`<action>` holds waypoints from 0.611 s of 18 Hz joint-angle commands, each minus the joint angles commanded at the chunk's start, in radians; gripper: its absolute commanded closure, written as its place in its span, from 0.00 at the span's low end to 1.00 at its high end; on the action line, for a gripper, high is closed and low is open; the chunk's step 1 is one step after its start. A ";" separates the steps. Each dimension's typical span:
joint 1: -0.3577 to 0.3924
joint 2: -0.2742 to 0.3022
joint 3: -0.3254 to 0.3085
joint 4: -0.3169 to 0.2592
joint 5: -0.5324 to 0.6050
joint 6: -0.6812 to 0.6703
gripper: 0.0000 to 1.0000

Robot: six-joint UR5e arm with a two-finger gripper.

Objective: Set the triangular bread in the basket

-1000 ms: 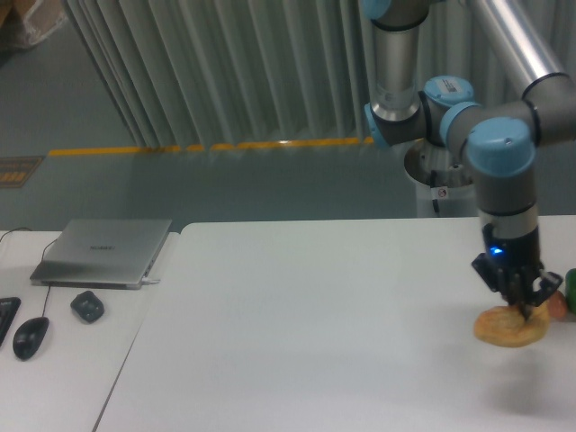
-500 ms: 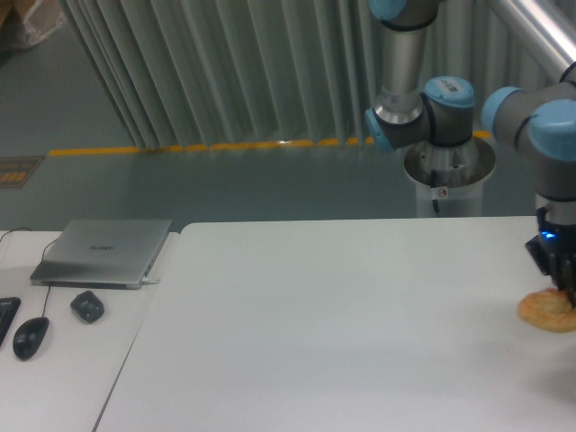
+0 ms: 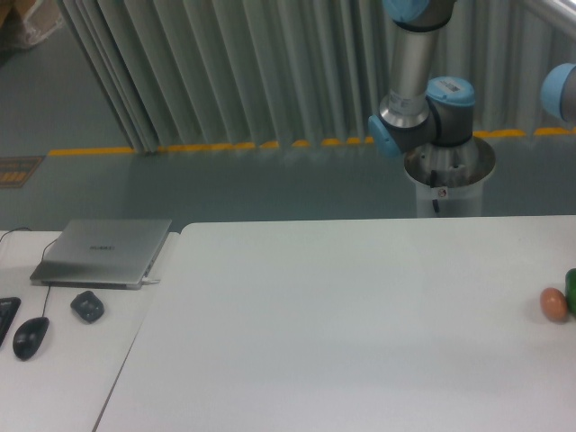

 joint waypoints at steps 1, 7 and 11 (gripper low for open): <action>0.011 -0.014 0.014 0.020 -0.002 -0.002 0.76; 0.038 -0.070 0.037 0.100 0.002 -0.003 0.76; 0.058 -0.109 0.048 0.142 0.002 -0.002 0.76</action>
